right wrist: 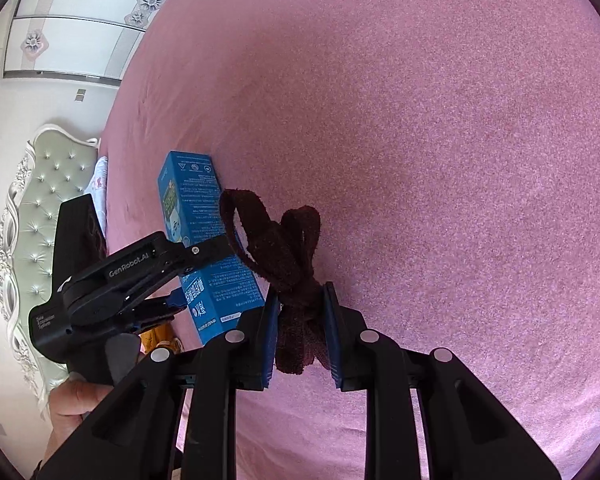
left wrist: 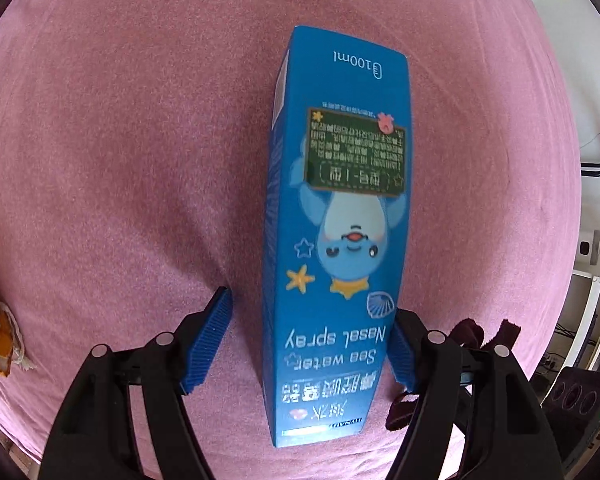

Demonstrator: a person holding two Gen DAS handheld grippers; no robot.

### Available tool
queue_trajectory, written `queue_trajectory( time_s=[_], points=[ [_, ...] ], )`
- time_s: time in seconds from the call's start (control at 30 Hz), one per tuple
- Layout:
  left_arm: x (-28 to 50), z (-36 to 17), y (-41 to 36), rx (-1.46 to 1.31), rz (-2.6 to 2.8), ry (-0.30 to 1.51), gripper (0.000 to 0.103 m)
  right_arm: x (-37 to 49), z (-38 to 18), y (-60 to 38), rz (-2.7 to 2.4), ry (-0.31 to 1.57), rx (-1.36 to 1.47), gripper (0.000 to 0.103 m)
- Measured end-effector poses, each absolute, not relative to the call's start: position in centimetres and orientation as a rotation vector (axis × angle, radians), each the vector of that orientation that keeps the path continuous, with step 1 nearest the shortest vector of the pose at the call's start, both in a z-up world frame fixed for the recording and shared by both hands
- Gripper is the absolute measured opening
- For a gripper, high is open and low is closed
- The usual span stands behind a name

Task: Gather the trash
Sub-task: 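Grasp the blue nasal spray box with the left tool while the right tool holds the ribbon, then carry the box and ribbon over the yellow bucket and open both tools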

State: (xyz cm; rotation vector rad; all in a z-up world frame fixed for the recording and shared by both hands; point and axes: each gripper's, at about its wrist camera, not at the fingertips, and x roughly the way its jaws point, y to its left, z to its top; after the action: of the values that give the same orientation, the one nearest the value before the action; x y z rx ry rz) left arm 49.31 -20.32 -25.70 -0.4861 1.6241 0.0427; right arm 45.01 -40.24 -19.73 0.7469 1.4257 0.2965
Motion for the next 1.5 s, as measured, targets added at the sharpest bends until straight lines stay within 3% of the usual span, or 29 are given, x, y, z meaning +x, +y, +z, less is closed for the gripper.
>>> queue_trajectory(
  time_s=[0.13,0.2,0.7,1.03,1.5],
  points=[
    [49.0,-26.1,-20.9,-0.422,0.048,1.636,0.065,44.0,-19.8,-41.7,0.285,1.43,0.772,0.021],
    [48.4,-25.8,-21.5,-0.365,0.072,1.617,0.048,43.6,-19.9,-42.0,0.28,1.431,0.79,0.021],
    [35.7,-23.5,-18.6,-0.543,-0.217,1.622,0.048,35.3,-18.3,-41.6,0.271,1.479,0.827,0.021],
    [26.0,-20.2,-18.6,-0.491,-0.34,1.684,0.048,25.4,-14.6,-42.5,0.248,1.495,0.809,0.021],
    [14.8,-14.5,-18.0,-0.343,-0.529,1.694,0.048,10.0,-9.7,-42.9,0.108,1.301,0.996,0.021]
  ],
)
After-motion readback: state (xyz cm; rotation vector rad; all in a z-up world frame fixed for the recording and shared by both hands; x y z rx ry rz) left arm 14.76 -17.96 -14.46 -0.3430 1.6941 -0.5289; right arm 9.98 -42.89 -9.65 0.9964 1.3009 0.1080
